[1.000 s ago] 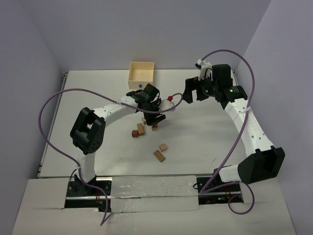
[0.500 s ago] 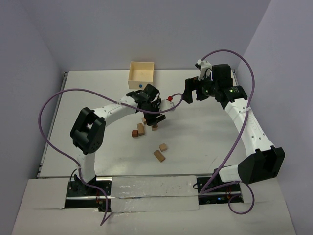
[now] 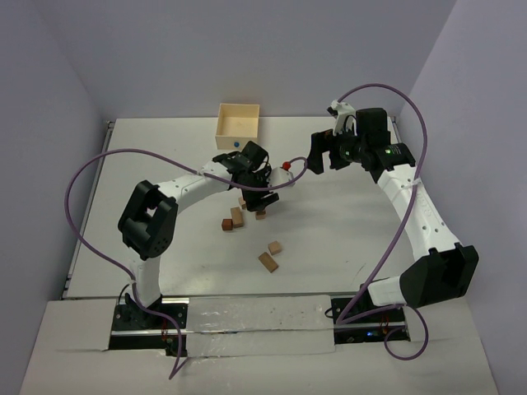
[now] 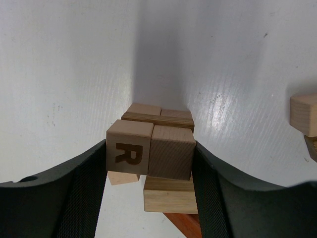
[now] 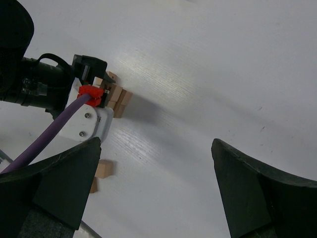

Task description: Build the wood block tower

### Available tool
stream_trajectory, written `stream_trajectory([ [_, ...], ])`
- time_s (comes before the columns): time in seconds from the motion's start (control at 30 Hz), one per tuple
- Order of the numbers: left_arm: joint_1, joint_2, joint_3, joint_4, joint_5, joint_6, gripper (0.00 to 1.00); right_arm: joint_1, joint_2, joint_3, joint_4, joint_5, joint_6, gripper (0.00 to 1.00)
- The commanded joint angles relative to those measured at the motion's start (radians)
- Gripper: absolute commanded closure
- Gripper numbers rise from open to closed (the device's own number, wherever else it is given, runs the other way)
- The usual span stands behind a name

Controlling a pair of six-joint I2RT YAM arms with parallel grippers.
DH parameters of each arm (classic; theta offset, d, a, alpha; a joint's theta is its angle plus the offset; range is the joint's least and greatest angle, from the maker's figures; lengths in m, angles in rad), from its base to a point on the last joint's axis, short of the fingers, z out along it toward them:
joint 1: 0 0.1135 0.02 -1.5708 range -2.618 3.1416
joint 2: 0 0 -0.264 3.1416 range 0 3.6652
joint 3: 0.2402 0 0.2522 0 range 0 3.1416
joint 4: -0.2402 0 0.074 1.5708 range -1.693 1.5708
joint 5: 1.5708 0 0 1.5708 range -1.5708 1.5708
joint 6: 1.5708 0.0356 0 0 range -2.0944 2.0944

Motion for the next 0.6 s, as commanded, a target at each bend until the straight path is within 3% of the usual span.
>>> stream_trajectory([
  [0.0,-0.008,-0.048,0.001,0.026,0.01,0.015,0.27,-0.008,-0.002,0.043,0.005,-0.015,0.001,0.0],
  [0.1,-0.008,-0.046,0.003,0.024,0.012,0.016,0.21,-0.008,-0.005,0.043,0.003,-0.012,0.0,0.0],
  [0.17,-0.008,-0.048,0.005,0.023,0.017,0.018,0.02,-0.007,-0.004,0.046,0.003,-0.012,0.001,0.0],
  [0.57,-0.008,-0.178,0.124,-0.078,0.053,0.004,0.01,-0.008,-0.001,0.05,-0.003,-0.027,-0.004,0.0],
])
